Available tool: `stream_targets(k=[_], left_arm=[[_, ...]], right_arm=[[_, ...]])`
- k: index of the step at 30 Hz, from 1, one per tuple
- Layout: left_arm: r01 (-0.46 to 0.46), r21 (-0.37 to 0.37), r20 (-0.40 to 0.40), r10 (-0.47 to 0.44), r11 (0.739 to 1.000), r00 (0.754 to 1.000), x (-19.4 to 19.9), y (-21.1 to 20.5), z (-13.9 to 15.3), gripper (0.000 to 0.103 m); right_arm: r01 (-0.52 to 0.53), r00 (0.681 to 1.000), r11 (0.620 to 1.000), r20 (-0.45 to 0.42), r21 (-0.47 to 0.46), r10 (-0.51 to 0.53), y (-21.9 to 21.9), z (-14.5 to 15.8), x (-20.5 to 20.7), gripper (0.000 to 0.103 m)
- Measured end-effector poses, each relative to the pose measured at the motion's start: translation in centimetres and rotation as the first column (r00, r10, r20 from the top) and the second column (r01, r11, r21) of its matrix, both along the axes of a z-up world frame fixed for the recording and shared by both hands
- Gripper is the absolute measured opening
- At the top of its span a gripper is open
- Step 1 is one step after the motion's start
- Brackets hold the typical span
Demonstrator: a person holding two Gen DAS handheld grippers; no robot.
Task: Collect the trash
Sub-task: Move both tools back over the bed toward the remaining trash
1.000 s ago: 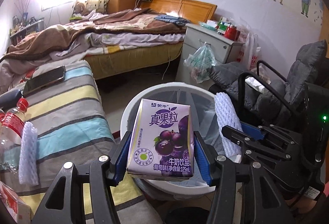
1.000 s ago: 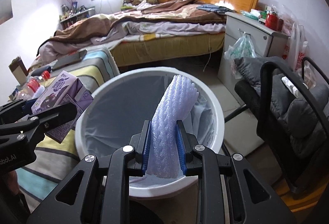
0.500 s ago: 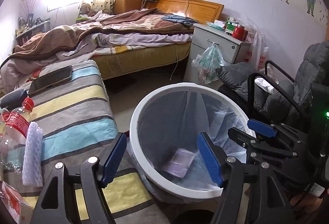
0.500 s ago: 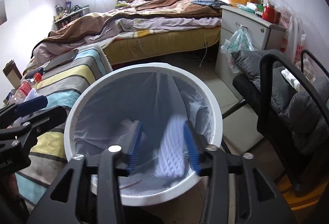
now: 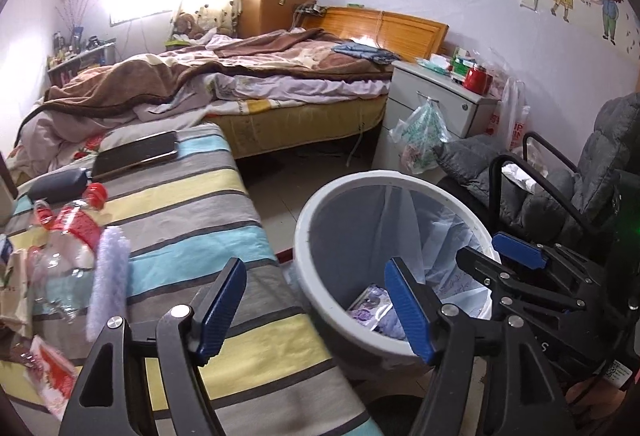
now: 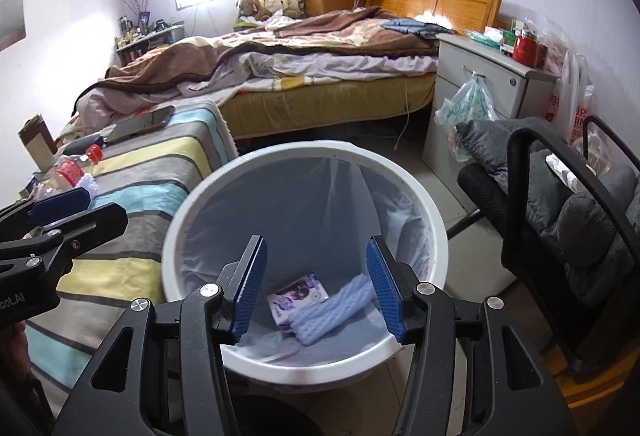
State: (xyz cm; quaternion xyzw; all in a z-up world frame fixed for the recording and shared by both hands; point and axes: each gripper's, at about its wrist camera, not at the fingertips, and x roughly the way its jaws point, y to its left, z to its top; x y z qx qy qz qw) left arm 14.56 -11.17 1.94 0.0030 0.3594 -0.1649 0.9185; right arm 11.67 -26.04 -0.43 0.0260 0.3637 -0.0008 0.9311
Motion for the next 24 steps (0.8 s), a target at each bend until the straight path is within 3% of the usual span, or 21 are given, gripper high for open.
stream_targets(k=[17,24], left_arm=[[-0.155,0.015,0.054,0.154,0.988,0.987,-3.9,8.5,1.4,0.071],[-0.291,0.015,0.065,0.29,0.957,0.955,-6.1,15.4,1.0,0.071]], right_arm=[[-0.106,0.992,0.994,0.069,0.03,0.104,5.9,1.3,-1.3,0.054],[-0.21,0.975,0.977,0.075,0.041,0.207,9.6,1.2,-1.5,0.054]])
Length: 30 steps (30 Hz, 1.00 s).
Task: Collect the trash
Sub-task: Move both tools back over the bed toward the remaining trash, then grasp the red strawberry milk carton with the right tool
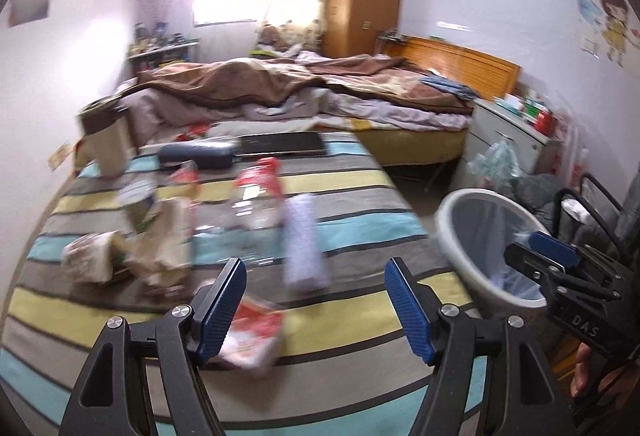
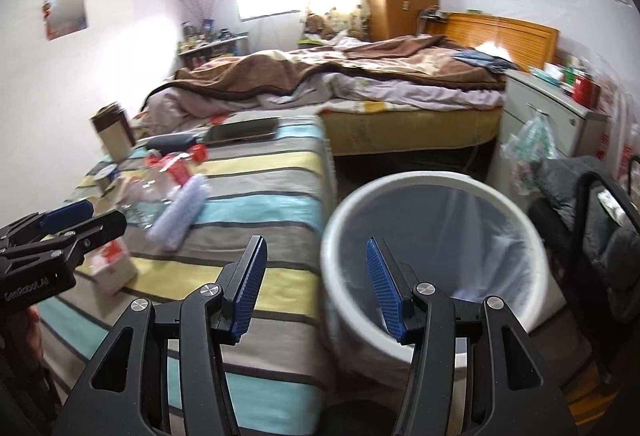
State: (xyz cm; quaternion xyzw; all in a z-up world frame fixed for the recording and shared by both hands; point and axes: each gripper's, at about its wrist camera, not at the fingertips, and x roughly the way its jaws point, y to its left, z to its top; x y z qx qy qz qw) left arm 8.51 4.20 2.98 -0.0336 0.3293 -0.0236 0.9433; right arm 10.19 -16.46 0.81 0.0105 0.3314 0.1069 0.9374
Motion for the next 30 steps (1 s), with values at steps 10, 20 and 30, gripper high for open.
stream_targets(k=[10,20,30], left_arm=[[-0.173,-0.02,-0.016,0.172,0.985,0.985,-1.7,8.6,-0.6,0.071],[-0.236,-0.04,-0.05,0.234,0.971,0.971,-2.5,13.9,-2.1,0.071],[-0.269,-0.047,-0.083,0.265,0.962,0.961,-2.0,17.0,-3.3,0.071]], right_arm=[[-0.157,0.987,0.987,-0.021,0.013,0.158,5.6,-0.8,0.0,0.057],[-0.335,0.941,0.94,-0.035,0.064,0.338,10.8,-1.3,-0.4,0.06],[-0.464,0.882,0.886,-0.088,0.019,0.463,15.6,-2.8,-0.1,0.065]])
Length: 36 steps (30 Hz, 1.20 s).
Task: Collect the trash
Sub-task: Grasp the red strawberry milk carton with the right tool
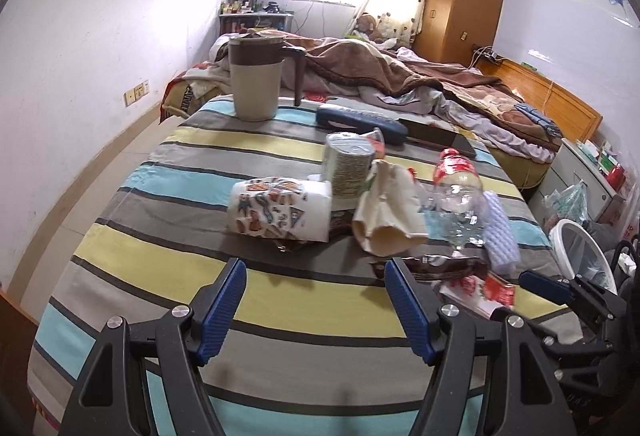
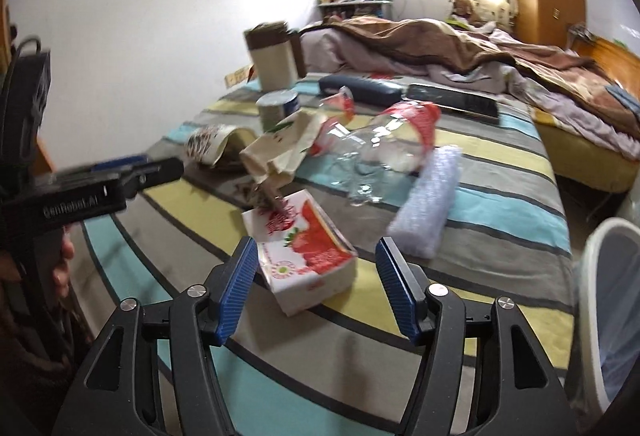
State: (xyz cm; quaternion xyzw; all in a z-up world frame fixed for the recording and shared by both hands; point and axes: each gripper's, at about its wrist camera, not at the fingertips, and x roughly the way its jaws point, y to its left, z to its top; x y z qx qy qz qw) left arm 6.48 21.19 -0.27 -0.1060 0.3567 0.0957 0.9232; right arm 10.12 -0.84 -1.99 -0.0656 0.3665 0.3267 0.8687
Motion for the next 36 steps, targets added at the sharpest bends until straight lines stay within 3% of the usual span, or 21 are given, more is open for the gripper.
stream_targets(k=[11,18,23,28,33,36], left_arm=[[0.021,-0.012,-0.014,-0.021,1.0,1.0,1.1,0.7,-0.7,0.071],[0.065,-0.019,-0.024,-0.065,0.998,0.998,2.2,-0.1,-1.1,0.071],[0.112,-0.007,-0.031,-0.112,0.994,0.993,3.1,-1.3,-1.2,0.071],[0.211,0.004,-0.052,-0.211,0.977,0.976,4.7,-3.2,-1.7,0.071],[0.356,0.002,-0.076,-0.355,0.934,0.932,6.2,-6.2,-2.5,0.071],[0.361,0.044,-0.092,-0.356,0.932,0.93,6.9,-7.1,-2.7,0.071]], right_arm=[[-0.043,0.999,0.988,-0.009,-0.146,0.042,2.4,-1.3,1.1,0.068],[0.011,0.997,0.994,-0.072,-0.11,-0.019,0.7,-1.4,1.4,0.067],[0.09,0.993,0.991,-0.068,-0.101,-0.097,-1.4,-1.5,1.0,0.067],[0.144,0.985,0.985,-0.079,-0.098,-0.152,-3.3,-1.5,1.2,0.067],[0.189,0.977,0.976,-0.079,-0.109,-0.198,-4.8,-1.7,1.0,0.067],[0.201,0.974,0.973,-0.081,-0.109,-0.211,-5.3,-1.7,1.3,0.067]])
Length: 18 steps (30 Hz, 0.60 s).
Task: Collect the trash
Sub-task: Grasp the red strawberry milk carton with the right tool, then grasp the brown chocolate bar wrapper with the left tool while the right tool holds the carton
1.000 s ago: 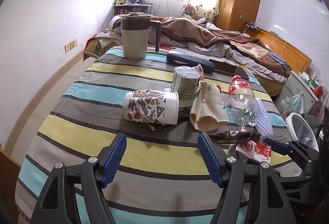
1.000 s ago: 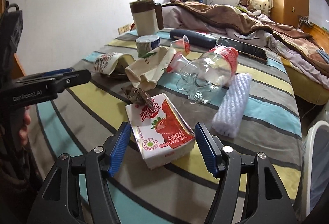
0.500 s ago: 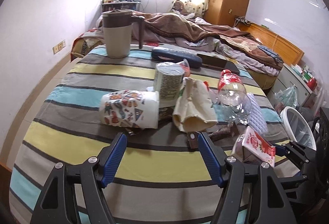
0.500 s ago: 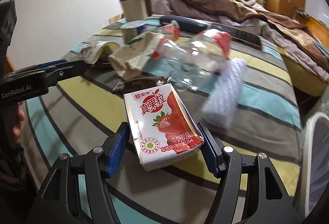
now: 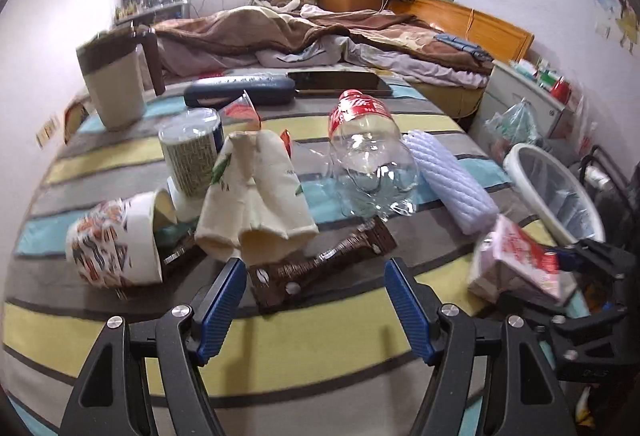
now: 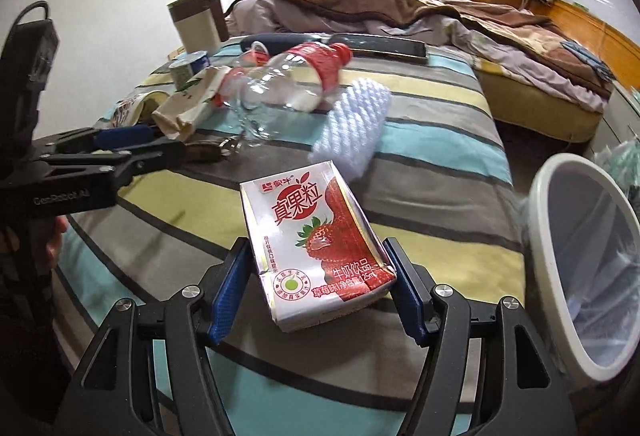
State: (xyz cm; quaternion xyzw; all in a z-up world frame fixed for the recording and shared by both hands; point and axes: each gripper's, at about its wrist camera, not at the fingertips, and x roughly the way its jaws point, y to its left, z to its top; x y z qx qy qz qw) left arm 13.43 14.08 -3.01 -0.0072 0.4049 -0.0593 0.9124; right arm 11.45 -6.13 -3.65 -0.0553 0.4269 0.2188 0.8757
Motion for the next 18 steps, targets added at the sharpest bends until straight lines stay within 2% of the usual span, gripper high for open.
stream_targets(k=[2,7,12,15,17,18], left_arm=[[0.012,0.008,-0.011,-0.011,1.0,1.0,0.4,-0.2,-0.2,0.071],[0.038,-0.036,-0.089,-0.041,0.999,0.995,1.6,-0.4,-1.5,0.071],[0.1,-0.063,-0.099,-0.106,0.993,0.989,0.4,-1.7,-1.6,0.071],[0.154,-0.165,-0.121,-0.175,0.974,0.977,-0.7,-2.2,-1.5,0.071],[0.163,-0.195,-0.123,-0.189,0.967,0.974,-0.8,-2.6,-1.2,0.071],[0.164,-0.182,-0.108,-0.185,0.97,0.977,-0.9,-2.7,-0.9,0.071]], right_arm=[[0.002,1.0,1.0,-0.001,-0.002,-0.002,-0.2,-0.1,0.1,0.067],[0.009,1.0,1.0,0.003,0.007,-0.009,-0.7,-0.1,0.1,0.067],[0.022,1.0,1.0,0.003,0.015,-0.022,-1.5,-0.3,0.2,0.067],[0.038,0.999,0.999,0.001,0.019,-0.038,-2.2,-0.4,0.4,0.067],[0.042,0.999,0.999,-0.001,0.021,-0.042,-2.7,-0.5,0.5,0.067],[0.042,0.999,0.999,-0.001,0.023,-0.042,-2.7,-0.5,0.5,0.067]])
